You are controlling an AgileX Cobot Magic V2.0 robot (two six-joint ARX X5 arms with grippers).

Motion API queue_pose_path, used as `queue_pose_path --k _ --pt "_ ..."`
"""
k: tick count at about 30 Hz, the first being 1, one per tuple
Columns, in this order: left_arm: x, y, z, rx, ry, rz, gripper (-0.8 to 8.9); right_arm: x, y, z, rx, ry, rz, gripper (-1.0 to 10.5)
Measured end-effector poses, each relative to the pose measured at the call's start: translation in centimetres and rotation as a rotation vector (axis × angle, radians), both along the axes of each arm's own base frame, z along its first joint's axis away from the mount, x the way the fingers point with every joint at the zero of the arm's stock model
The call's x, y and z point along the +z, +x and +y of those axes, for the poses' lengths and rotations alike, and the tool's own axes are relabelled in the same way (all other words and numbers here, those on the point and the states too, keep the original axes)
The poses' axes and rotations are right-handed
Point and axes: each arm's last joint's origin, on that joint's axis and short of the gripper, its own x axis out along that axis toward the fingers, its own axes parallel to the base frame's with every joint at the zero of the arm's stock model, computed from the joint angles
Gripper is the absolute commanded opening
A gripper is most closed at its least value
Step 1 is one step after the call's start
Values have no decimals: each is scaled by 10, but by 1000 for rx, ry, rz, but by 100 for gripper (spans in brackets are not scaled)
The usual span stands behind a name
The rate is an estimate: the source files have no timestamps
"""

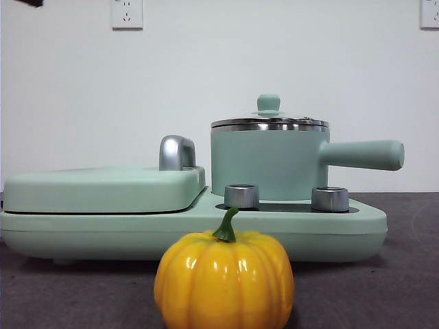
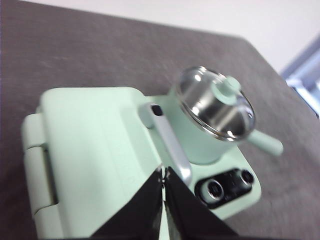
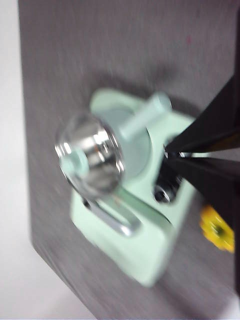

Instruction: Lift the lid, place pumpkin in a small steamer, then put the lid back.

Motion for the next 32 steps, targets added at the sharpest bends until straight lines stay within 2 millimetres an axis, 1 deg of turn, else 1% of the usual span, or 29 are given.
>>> queue_pose_path --k 4,9,11,12,14,16,18,19,21,25,29,32 --pt "12 5 -6 -82 24 -12 9 1 11 3 133 -2 22 13" --pt "12 6 -8 -112 34 -21 12 0 18 4 160 -25 19 13" --pt "12 6 -8 -111 34 -21 51 0 19 4 162 -29 8 14" --pt "12 6 -8 -111 34 -18 84 0 19 4 162 -29 6 23" --pt "12 5 -8 -111 35 -13 176 1 19 4 163 -30 2 102" --pt "12 5 -8 -111 35 -13 319 1 19 4 163 -31 -10 235" --pt "12 5 -8 -111 35 -13 436 2 19 4 164 -33 -13 357" --pt "12 5 -8 -111 35 -13 469 2 19 4 164 -33 -13 402" --pt "12 5 -8 -111 35 -13 481 2 19 4 163 -33 -19 431" --pt "12 9 -13 -131 35 1 482 2 19 4 164 -32 -20 431" --pt "18 25 -28 -185 39 28 499 3 20 4 164 -31 -30 431" --pt "24 41 -43 -225 48 54 504 3 20 4 163 -29 -31 431"
